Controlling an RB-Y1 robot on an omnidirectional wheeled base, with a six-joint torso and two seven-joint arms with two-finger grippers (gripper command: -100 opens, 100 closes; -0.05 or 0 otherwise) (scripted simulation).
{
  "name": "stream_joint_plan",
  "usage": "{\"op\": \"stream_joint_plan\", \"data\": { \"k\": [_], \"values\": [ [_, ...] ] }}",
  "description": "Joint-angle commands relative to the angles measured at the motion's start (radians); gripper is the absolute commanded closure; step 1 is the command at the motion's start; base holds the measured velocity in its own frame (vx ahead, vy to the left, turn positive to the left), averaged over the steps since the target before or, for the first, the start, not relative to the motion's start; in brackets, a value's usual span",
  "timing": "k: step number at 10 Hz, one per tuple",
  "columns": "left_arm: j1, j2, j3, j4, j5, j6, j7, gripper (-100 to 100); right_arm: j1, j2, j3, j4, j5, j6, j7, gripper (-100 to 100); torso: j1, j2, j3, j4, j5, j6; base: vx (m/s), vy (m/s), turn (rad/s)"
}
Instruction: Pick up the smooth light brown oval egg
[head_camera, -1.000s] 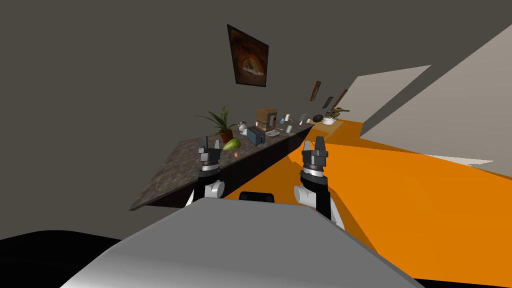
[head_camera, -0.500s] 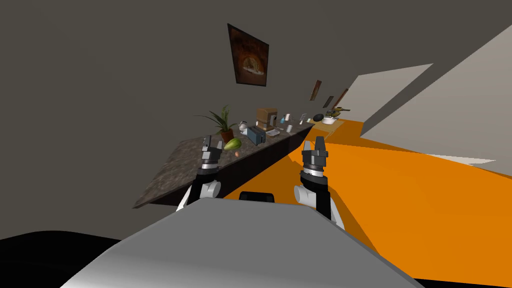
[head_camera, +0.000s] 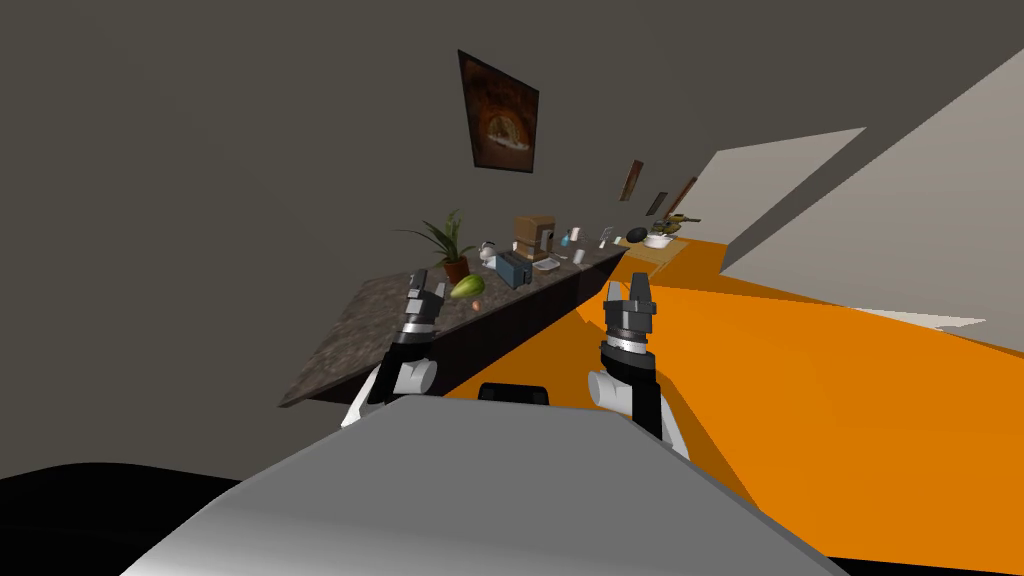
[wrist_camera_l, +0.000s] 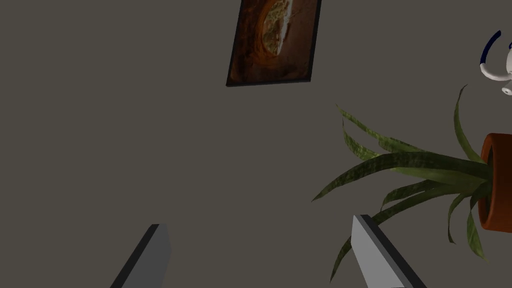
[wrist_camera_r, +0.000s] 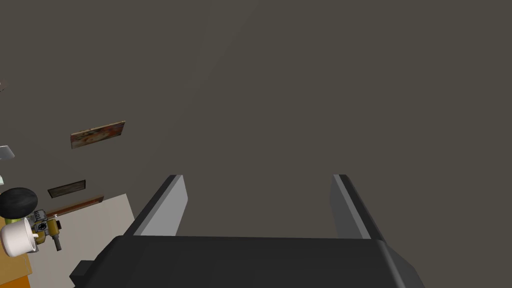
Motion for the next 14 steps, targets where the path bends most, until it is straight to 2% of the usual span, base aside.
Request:
{"op": "stream_joint_plan", "data": {
  "k": [1,2,3,10,11,12,13,14],
  "values": [
    [-0.002,0.003,0.003,0.0,-0.001,0.029,-0.001,-100,0.0,0.0,0.0,0.0,0.0,0.0,0.0,0,0.0,0.0,0.0,0.0,0.0,0.0,-0.04,0.014,0.0],
    [-0.009,0.008,0.015,-0.007,-0.002,0.069,0.001,-100,0.0,0.0,0.0,0.0,0.0,0.0,0.0,0,0.0,0.0,0.0,0.0,0.0,0.0,-0.043,0.014,0.008],
    [-0.009,0.008,0.015,-0.007,-0.002,0.081,0.001,-100,0.0,0.0,0.0,0.0,0.0,0.0,0.0,0,0.0,0.0,0.0,0.0,0.0,0.0,-0.043,0.013,0.001],
    [-0.044,0.008,0.068,-0.039,-0.004,0.28,0.007,-100,0.0,0.0,0.0,0.0,0.0,0.0,0.0,0,-0.001,0.0,0.0,0.0,0.0,0.0,-0.051,0.01,0.002],
    [-0.044,0.008,0.068,-0.039,-0.004,0.31,0.007,-100,0.0,0.0,0.0,0.0,0.0,0.0,0.0,0,-0.001,0.001,0.0,0.0,0.0,0.0,-0.05,0.01,0.0],
    [-0.044,0.008,0.068,-0.039,-0.004,0.314,0.007,-100,0.0,0.0,0.0,0.0,0.0,0.0,0.0,0,-0.001,0.0,0.0,0.0,0.0,0.0,-0.019,0.007,-0.001],
    [-0.054,0.005,0.081,-0.047,-0.004,0.352,0.009,-100,0.0,0.0,0.0,0.0,0.0,0.0,0.0,0,-0.001,-0.001,-0.001,0.0,0.0,0.0,-0.032,0.006,-0.001],
    [-0.054,0.005,0.081,-0.047,-0.004,0.377,0.009,-100,0.0,0.0,0.0,0.0,0.0,0.0,0.0,0,-0.001,-0.001,-0.001,0.0,0.0,0.0,-0.036,0.01,-0.001]
  ]
}}
